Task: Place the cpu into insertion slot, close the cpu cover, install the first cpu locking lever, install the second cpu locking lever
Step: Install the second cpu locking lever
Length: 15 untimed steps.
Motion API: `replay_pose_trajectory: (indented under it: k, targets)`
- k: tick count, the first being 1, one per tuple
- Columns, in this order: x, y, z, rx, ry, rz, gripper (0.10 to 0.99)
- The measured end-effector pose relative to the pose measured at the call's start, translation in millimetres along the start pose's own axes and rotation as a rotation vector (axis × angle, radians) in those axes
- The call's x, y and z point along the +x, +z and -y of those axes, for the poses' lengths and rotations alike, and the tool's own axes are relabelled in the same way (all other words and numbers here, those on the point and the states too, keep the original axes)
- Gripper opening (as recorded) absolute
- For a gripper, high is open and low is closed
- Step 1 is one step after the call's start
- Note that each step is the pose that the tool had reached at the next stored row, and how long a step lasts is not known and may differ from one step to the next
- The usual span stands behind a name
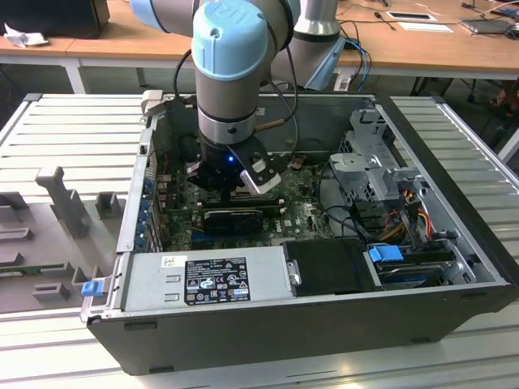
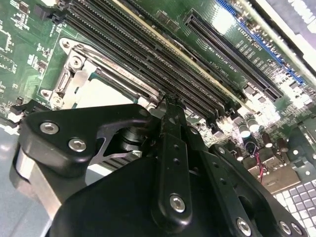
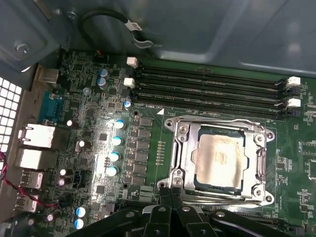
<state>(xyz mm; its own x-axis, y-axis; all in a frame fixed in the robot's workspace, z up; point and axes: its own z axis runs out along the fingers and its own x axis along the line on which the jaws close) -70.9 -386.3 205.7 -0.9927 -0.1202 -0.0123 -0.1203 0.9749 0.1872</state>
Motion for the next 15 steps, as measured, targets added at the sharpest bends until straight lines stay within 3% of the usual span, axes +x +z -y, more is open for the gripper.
replay_pose_trajectory:
  k: [2, 4, 6, 7, 12, 14, 15]
  targets:
    - [1.0, 1.1, 0.8, -0.007, 0.000, 0.0008, 0.106]
    - [1.9, 2.4, 2.5, -0.023, 0.000, 0.0026, 0.106]
    - [2.7, 3.3, 2.8, -0.045, -0.001, 0.0054, 0.106]
    - [3.3, 4.0, 3.3, -0.051, -0.001, 0.0059, 0.106]
    - [4.5, 8.0, 5.0, -0.062, -0.001, 0.0072, 0.106]
    - [5.0, 8.0, 5.0, -0.064, -0.001, 0.0075, 0.106]
    - [5.2, 4.4, 4.3, -0.066, -0.001, 0.0080, 0.106]
